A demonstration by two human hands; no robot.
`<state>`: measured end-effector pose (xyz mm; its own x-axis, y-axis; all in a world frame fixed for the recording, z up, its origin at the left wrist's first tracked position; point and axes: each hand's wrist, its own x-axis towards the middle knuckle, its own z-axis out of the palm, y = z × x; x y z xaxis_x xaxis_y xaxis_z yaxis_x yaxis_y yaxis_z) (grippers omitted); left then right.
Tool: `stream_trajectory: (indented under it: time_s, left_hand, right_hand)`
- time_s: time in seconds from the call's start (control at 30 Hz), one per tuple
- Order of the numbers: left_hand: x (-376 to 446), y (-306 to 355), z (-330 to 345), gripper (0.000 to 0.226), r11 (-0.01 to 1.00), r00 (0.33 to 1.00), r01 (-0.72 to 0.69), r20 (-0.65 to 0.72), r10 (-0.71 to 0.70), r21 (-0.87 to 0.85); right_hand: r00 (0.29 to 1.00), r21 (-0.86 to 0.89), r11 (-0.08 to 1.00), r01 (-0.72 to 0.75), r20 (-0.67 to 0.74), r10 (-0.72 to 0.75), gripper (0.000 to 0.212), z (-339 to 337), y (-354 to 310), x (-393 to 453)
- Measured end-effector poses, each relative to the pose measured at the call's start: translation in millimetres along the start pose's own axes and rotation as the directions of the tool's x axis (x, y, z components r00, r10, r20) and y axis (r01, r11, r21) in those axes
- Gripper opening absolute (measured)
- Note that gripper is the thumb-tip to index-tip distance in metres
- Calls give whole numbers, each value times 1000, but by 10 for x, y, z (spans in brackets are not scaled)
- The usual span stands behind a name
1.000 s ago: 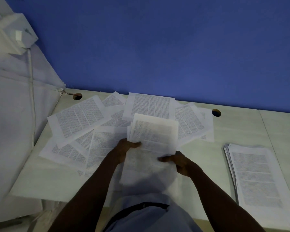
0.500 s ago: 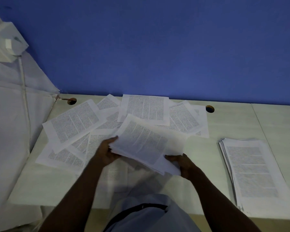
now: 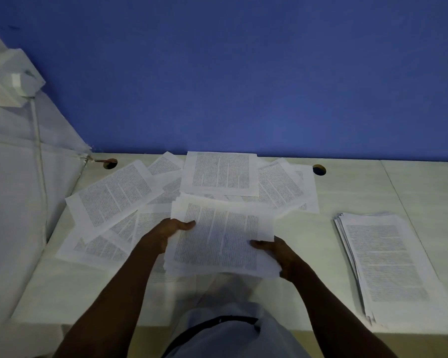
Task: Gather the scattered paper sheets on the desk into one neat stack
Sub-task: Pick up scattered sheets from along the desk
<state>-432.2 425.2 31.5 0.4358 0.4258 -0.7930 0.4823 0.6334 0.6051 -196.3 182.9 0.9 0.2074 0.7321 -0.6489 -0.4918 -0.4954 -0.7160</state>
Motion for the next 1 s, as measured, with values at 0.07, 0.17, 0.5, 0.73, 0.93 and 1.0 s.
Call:
stream_trajectory:
  time_s: [0.07, 0.17, 0.5, 0.73, 0.93, 1.0]
  left_hand:
    - [16, -47, 27, 55, 997, 999, -20, -44, 16, -79]
    - [-54, -65, 67, 48, 988, 999, 6, 44, 0, -153]
    - [30, -118, 934, 54, 900, 964, -238, 25, 265, -366]
    - [45, 327, 1053, 56, 964, 898, -266, 363, 250, -6]
    - [139, 299, 1842, 58, 987, 920, -161, 363, 149, 4]
    - [172, 251, 2029, 44, 984, 947, -171, 266, 178, -52]
  right_hand:
    - [999, 42, 998, 53, 7, -54, 44, 23, 33, -9]
    - [991, 147, 982, 117, -78, -106, 53, -7, 28, -26]
    - [994, 157, 982, 105, 0, -106, 63, 55, 108, -293]
    - [1000, 269, 963, 27, -11, -25, 37, -684, -235, -777]
    - [983, 147, 972, 182, -37, -179, 43, -674, -436, -793]
    - [977, 112, 981, 158, -162, -139, 44, -849, -334, -887]
